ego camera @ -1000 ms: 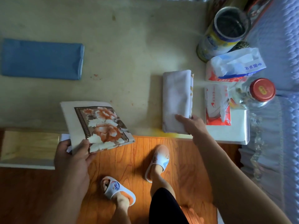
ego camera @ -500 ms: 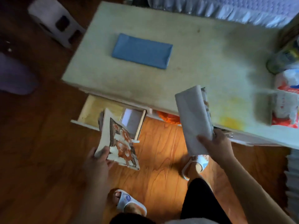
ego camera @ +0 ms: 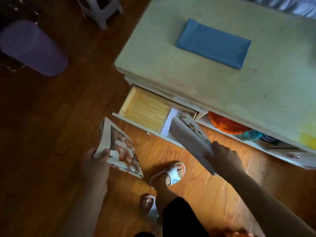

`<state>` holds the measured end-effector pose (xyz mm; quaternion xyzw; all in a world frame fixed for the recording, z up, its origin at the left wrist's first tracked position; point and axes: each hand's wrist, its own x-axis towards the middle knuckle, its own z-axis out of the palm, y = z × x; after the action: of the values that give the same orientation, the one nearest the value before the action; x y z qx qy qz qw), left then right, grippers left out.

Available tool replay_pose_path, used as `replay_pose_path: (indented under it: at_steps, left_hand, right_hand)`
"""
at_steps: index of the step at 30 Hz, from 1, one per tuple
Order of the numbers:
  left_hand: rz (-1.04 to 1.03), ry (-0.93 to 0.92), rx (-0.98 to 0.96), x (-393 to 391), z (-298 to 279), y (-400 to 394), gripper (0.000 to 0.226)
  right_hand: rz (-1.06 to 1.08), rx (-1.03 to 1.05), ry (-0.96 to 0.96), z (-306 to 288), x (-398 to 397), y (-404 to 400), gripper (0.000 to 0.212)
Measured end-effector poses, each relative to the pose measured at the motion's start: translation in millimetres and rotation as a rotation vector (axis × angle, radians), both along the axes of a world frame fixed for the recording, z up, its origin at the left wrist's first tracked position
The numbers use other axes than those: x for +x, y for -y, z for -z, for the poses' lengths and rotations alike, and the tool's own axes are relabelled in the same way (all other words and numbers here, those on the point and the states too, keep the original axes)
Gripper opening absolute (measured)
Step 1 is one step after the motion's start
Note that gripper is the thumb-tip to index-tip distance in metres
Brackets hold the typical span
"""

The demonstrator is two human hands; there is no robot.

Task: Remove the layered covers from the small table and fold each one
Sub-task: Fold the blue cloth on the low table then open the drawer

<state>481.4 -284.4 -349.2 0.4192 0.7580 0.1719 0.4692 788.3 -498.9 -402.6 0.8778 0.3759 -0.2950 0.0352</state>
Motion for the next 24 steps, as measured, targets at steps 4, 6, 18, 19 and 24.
replay_pose_path:
  at_steps: [4, 6, 18, 19, 24]
  left_hand:
    - [0.050, 0.097, 0.099, 11, 48, -62, 0.049]
    - [0.109, 0.136, 0.134, 19, 79, -94, 0.042]
    - [0.341, 0.366, 0.304, 35, 219, -248, 0.025]
    - [0.367, 0.398, 0.316, 35, 224, -257, 0.022]
    - [0.400, 0.589, 0.501, 46, 252, -297, 0.027]
  right_hand:
    - [-0.080, 0.051, 0.028, 73, 26, -85, 0.037]
    - [-0.121, 0.062, -0.007, 116, 33, -125, 0.044]
    - [-0.152, 0.111, -0.419, 269, 41, -270, 0.049]
    - [-0.149, 0.117, -0.439, 276, 41, -276, 0.053]
    - [-0.155, 0.057, -0.572, 333, 45, -302, 0.057]
